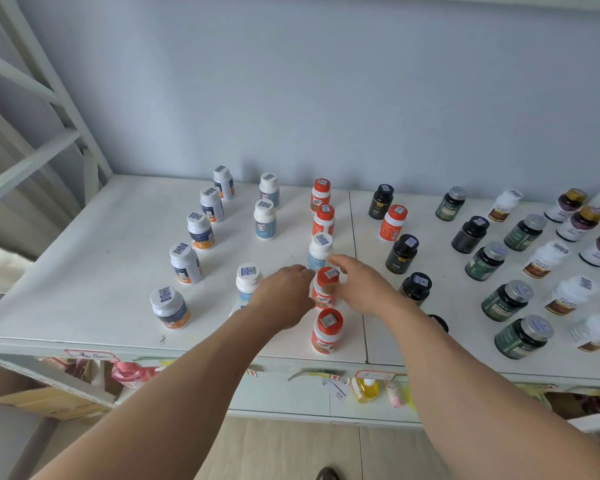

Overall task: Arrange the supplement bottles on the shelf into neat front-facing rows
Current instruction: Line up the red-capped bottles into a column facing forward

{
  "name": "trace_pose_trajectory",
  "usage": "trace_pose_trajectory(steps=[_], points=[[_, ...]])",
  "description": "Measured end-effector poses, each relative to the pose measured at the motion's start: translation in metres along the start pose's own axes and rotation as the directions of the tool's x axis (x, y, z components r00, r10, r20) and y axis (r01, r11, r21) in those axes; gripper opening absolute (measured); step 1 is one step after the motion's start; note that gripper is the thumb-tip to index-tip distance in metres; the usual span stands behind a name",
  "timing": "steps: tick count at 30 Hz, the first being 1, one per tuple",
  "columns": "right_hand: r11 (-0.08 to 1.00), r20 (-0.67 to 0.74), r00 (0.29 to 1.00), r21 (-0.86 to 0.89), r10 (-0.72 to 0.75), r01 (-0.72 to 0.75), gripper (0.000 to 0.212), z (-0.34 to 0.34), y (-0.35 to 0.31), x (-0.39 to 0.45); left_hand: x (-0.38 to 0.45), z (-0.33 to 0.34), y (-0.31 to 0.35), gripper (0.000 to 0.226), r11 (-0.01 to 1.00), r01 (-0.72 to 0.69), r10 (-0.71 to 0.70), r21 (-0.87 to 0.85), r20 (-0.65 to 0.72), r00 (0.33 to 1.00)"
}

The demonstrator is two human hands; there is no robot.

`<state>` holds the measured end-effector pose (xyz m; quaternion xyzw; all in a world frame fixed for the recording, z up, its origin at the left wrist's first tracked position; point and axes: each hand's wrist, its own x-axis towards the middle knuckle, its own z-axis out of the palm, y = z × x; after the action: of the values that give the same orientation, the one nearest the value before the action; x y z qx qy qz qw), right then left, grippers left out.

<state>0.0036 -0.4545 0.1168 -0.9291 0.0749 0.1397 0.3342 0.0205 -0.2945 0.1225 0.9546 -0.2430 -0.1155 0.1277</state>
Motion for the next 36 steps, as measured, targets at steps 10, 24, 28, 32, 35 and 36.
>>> trace_pose_trajectory(steps=[10,24,28,32,35,36], points=[[0.995,-0.007,0.998,0.077,-0.067,0.068,0.056,-0.022,0.006,0.022,0.032,0.004,0.003,0.063,0.969,0.197,-0.175,-0.152,0.147,0.974],[0.999,-0.069,0.997,0.012,-0.042,0.043,0.056,-0.039,-0.017,0.019,0.042,-0.023,-0.010,0.045,0.893,0.193,-0.082,-0.407,0.274,0.958],[0.999,-0.071,0.997,0.026,-0.039,0.041,0.057,-0.036,-0.020,0.017,0.041,-0.024,-0.015,0.047,0.901,0.177,-0.068,-0.397,0.274,0.959],[0.999,-0.076,0.997,0.040,-0.029,0.032,0.056,-0.032,-0.020,0.017,0.041,-0.021,-0.017,0.051,0.925,0.154,-0.062,-0.347,0.262,0.963],[0.997,-0.071,0.997,0.072,-0.011,0.016,0.055,-0.026,-0.016,0.017,0.043,-0.018,-0.019,0.056,0.970,0.107,-0.053,-0.218,0.236,0.970],[0.996,-0.063,0.998,0.086,-0.001,0.007,0.055,-0.023,-0.014,0.016,0.044,-0.018,-0.019,0.058,0.983,0.084,-0.047,-0.161,0.222,0.974]])
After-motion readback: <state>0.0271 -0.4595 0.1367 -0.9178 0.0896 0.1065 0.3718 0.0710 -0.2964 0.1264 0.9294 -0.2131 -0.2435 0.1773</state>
